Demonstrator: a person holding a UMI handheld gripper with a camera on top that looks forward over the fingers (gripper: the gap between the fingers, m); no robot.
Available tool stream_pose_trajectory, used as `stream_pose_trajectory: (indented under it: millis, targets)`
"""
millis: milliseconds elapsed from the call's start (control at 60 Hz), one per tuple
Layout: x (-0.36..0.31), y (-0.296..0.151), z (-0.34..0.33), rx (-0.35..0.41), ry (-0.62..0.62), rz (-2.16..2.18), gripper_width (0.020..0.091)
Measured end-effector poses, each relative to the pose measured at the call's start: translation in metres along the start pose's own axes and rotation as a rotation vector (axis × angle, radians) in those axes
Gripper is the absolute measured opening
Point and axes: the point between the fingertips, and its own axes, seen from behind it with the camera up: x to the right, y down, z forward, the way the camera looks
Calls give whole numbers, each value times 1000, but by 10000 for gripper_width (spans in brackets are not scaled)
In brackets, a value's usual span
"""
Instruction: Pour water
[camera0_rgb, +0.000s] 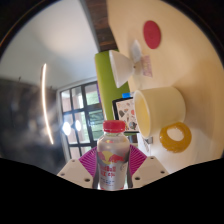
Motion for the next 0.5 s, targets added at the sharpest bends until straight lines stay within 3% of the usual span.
stream_pose_trajectory:
  millis: [83,317,500]
  targets:
    - [3,-9,-1,-11,-6,185,382]
    - [9,-30,-32,72,25,424,395]
    - [9,-19,-23,48,38,390,385]
